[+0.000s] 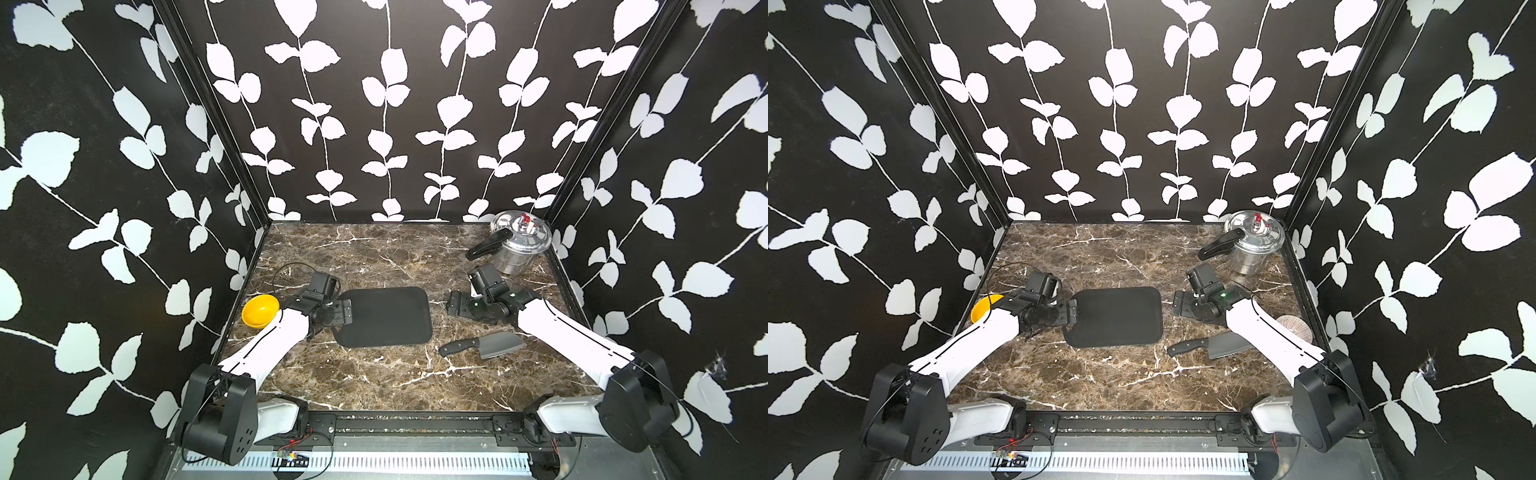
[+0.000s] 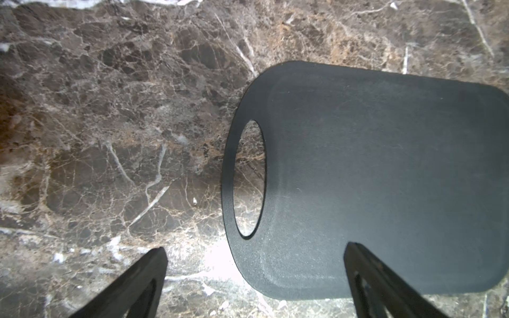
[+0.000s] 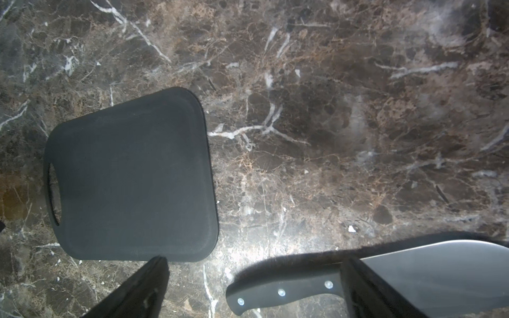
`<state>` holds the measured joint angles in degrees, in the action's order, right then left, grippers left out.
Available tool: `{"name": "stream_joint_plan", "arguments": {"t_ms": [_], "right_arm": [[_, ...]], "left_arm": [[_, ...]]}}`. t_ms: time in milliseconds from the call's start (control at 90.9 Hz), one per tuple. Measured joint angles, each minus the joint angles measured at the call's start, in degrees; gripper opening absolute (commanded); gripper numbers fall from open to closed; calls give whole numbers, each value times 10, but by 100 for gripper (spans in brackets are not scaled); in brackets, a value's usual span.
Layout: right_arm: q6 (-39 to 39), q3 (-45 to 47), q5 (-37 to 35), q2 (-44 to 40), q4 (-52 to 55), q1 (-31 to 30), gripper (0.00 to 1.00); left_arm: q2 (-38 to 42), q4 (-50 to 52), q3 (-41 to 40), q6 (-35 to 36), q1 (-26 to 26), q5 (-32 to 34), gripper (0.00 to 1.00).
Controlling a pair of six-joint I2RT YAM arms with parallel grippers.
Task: Align the knife with the edge of the cutting board
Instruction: Adjust the knife at the center of the board.
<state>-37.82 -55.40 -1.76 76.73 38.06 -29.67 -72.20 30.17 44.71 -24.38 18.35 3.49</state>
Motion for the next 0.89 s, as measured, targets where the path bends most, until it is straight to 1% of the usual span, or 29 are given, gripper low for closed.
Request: {"name": "stream_joint_plan", "arguments": {"t_ms": [154,363,440,506,572,660,781,891], "right_arm": [[-23,7,2,-13,18,0,97],[-76,75,22,-53,28,-6,90],[-93,91,24,-61,39,-18,82],[-107,103,27,-69,44,-31,78],[-123,119,28,-83,45,-40,78],[-157,151,24,-109,48,-43,81],[-205,209,22,-151,36,-35,79],[-235,231,32,-141,5,-28,80]], "left_arm": [[-14,-1,23,-5,0,2,98],[-48,1,75,-10,0,-3,98],[-56,2,90,-11,0,-7,98],[-62,2,102,-11,0,-10,98],[-68,3,112,-11,0,-13,99],[-75,3,121,-11,0,-18,99],[-78,6,123,-10,0,-22,99],[-79,10,123,-9,0,-24,99]]}}
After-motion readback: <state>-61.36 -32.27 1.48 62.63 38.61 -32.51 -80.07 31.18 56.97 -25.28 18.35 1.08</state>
